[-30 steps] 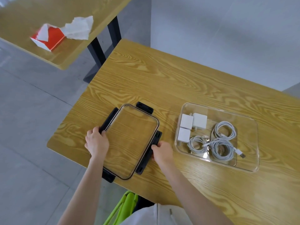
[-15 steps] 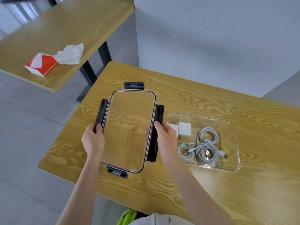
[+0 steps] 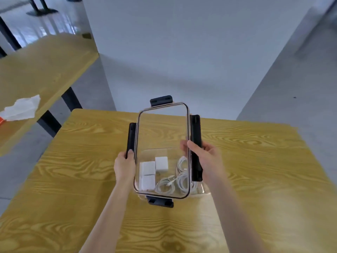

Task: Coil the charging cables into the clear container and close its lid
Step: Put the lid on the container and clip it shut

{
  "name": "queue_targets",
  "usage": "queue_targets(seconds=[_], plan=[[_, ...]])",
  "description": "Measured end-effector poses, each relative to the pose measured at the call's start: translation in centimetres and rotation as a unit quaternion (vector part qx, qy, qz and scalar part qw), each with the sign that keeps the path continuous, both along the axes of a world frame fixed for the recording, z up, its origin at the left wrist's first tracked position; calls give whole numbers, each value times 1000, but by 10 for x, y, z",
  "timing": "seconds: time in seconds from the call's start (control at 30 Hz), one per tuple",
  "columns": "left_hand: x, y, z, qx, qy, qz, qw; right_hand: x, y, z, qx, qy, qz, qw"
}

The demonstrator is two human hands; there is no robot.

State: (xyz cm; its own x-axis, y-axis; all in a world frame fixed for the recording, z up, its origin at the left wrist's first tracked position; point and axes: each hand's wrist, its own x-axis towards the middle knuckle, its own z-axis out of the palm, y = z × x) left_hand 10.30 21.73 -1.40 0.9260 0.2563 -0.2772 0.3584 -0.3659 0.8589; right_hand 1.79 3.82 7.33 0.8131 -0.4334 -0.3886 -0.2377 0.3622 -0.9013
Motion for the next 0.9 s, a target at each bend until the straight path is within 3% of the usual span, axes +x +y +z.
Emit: queue_targets(seconds=[0.13,0.2,0.33,0.43,0.5,0.6,0.67,0.77,0.9], plan=[[-7,-36,22,-58,4,-115,992,-20,-34,32,-131,-43,-43,989],[-12,-45,43,-139,-2,-152,979,-31,-45,46,-235,-84,-50,967],[-20,-56,90,-394,14,-234,889,-40,-45,50,-450,-149,19,880],[-23,-63,106,-483,51,-208,849,-35,-39,34,-610,-172,67,771],[-24,-64,108,-509,55,-175,841,-30,-35,23,-647,-182,93,735],[-19,-61,96,-500,80,-63,860,-23,-27,7,-672,-198,148,698],[-20,-60,86,-492,92,-30,865,-20,-27,0,-640,-168,204,722],[-25,-50,68,-498,90,-26,862,-22,-46,-5,-509,-59,254,820],[-32,-33,58,-515,71,-73,851,-17,-73,-20,-330,65,-6,942]])
